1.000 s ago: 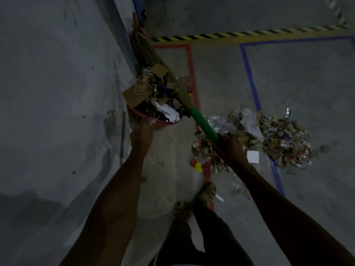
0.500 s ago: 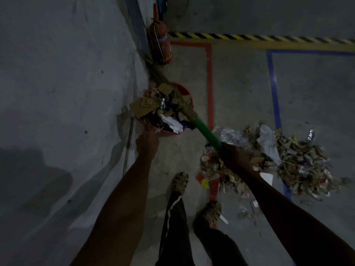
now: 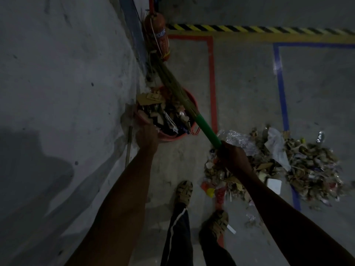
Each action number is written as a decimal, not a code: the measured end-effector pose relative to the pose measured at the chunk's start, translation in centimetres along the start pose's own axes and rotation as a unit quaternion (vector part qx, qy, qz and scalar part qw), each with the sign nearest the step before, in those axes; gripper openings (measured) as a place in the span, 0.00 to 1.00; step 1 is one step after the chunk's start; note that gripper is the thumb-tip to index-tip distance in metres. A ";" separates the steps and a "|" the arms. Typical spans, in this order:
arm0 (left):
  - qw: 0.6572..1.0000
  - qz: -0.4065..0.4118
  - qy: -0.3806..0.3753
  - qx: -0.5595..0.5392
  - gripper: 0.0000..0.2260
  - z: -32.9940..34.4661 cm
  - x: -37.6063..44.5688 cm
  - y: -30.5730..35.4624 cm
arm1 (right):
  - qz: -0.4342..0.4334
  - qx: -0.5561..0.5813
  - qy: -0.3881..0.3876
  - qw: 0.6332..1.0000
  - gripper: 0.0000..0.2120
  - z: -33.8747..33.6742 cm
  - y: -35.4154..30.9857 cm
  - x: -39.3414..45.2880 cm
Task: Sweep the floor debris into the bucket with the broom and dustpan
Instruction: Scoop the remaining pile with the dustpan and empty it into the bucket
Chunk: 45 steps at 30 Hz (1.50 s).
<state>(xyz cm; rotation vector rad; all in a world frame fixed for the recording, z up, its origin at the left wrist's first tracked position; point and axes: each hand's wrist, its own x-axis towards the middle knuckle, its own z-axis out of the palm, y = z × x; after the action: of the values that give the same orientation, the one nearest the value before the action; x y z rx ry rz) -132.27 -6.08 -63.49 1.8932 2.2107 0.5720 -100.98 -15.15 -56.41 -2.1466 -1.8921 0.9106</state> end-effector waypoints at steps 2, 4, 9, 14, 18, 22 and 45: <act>0.971 -0.135 0.009 -0.198 0.14 0.3 1.1 0.0 | 0.007 0.006 -0.002 1.000 0.14 -0.1 0.0 0.2; 0.954 -0.157 0.091 -0.239 0.16 0.5 0.9 0.1 | 0.000 -0.005 0.006 1.000 0.15 -0.4 0.0 0.1; 0.992 -0.095 -0.053 -0.062 0.11 -0.7 -1.4 -0.1 | -0.005 -0.017 0.016 1.000 0.16 -1.3 -0.3 -1.3; 0.979 -0.154 -0.029 -0.131 0.05 -4.7 2.2 3.5 | -0.001 -0.015 0.035 0.999 0.17 -2.0 -0.5 -2.4; 0.962 -0.172 -0.108 -0.181 0.11 -7.7 2.5 5.5 | 0.012 0.007 0.048 0.999 0.16 -2.3 -0.5 -2.9; 0.992 -0.056 -0.105 0.038 0.19 -7.5 1.5 4.3 | 0.005 0.031 0.064 0.997 0.16 -2.7 -0.8 -3.8; 0.961 -0.101 -0.253 -0.035 0.19 -7.6 -2.9 7.1 | 0.028 0.129 0.170 0.977 0.15 -2.9 1.3 -8.8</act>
<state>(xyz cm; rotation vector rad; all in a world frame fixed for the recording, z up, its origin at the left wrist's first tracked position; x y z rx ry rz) -128.15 -9.41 -54.07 1.5347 1.9743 0.1076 -98.60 -22.85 -51.71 -2.0504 -1.4727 0.6966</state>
